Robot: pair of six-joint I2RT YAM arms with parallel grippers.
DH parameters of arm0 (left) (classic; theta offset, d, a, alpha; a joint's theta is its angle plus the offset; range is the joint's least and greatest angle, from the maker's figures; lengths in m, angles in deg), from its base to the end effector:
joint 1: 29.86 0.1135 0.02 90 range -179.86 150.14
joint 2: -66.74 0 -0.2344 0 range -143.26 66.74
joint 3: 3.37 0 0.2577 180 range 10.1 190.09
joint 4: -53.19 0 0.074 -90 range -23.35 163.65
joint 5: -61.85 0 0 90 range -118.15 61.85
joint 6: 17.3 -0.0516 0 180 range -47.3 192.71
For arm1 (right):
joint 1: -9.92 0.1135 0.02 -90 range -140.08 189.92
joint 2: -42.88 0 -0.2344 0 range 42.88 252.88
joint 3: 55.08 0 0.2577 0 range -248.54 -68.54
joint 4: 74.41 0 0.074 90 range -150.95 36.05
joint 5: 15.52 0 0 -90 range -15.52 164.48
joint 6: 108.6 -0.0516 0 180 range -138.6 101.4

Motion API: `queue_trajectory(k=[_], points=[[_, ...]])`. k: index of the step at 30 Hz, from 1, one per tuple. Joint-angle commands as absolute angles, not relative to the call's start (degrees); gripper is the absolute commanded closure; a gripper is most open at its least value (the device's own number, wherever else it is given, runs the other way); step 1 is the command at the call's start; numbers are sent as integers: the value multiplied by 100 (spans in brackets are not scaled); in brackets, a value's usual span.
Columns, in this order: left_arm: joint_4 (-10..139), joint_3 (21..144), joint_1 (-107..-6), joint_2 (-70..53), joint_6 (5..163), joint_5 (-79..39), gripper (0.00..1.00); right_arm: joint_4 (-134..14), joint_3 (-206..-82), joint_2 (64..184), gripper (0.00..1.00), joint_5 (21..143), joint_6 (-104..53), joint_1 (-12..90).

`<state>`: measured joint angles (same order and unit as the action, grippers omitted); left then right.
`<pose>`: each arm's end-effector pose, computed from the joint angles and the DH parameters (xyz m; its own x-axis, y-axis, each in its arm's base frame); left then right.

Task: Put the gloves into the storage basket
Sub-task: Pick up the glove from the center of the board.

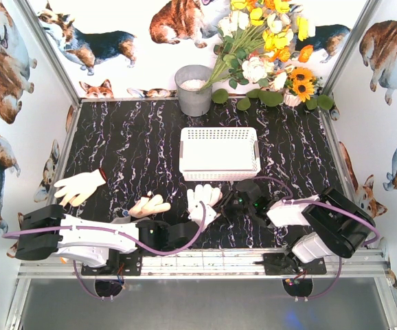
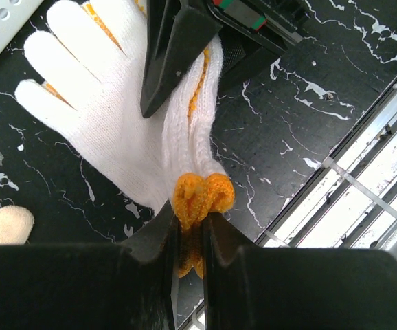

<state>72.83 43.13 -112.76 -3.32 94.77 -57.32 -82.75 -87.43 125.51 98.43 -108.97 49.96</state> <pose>0.0575 -0.2579 0.1493 -0.3875 0.4565 -0.8009 0.7305 0.6820 0.0353 0.1739 0.1735 0.0668 -0.8158 0.5082 0.2761 0.5170 0.4267 0.7421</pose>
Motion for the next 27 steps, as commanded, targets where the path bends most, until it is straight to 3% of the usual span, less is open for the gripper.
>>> queue_trajectory(k=[1, 7, 13, 20, 27], points=[[7540, 4615, -11248, -147, 9364, -5747, 100, -8629, -8786, 12461, 78, 9883, -10792, 5018], [8378, 4960, -11158, 132, 9012, -5793, 100, -8723, -8882, 12084, 91, 9870, -10859, 5018], [9223, 5898, -10510, 240, 8619, -5183, 100, -7262, -9599, 11035, 100, 9470, -10457, 5018], [9406, 6759, -10009, 30, 7772, -5191, 100, -5540, -10481, 9856, 100, 8355, -9653, 4975], [9000, 7886, -9356, -880, 6828, -4957, 100, -4656, -11355, 9564, 100, 7468, -8730, 4633]])
